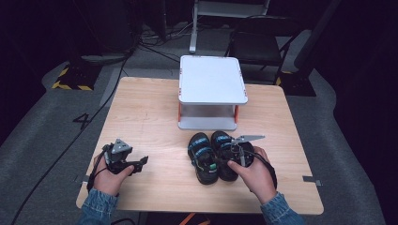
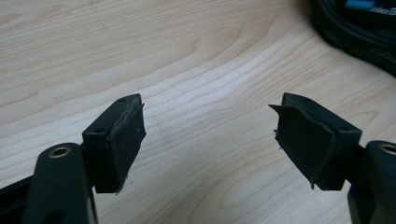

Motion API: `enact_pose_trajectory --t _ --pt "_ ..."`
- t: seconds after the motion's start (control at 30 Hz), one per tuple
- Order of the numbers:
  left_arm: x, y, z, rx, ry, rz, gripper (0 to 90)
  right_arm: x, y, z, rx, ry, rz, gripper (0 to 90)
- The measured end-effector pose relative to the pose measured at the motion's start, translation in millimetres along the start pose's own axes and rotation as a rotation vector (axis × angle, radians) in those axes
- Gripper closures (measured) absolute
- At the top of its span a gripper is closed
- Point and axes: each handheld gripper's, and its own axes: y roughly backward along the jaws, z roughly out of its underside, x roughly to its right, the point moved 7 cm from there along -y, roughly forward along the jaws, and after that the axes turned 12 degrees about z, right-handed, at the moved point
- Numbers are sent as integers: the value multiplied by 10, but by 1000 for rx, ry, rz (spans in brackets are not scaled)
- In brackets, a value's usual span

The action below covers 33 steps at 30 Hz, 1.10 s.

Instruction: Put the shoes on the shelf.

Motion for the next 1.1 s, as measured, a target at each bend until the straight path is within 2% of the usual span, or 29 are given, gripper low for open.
enact_pose_trajectory --t 0.13,0.3,0.37,0.4,0.47,0.53,0.6,0.83,1.1 --pt "16 -12 23 -15 -15 4 243 -41 -106 -6 -31 11 21 426" --pt "33 -35 31 -25 -30 7 243 -109 -234 21 -15 46 78 429" --pt "46 -43 37 -26 -27 8 243 -126 -268 52 -35 57 85 452" --pt "50 -48 40 -27 -27 11 243 -135 -282 63 -42 65 85 470" --pt "51 -58 43 -26 -27 11 243 -136 -290 70 -51 97 115 546" --pt "51 -64 48 -33 -33 16 243 -122 -294 71 -65 146 164 640" --pt "56 -74 54 -35 -35 14 243 -107 -305 61 -70 162 183 704" --pt "53 -82 65 -34 -37 20 243 -106 -306 69 -52 137 199 776" --pt "33 -66 80 -24 -28 3 243 -81 -275 71 -21 87 169 810"
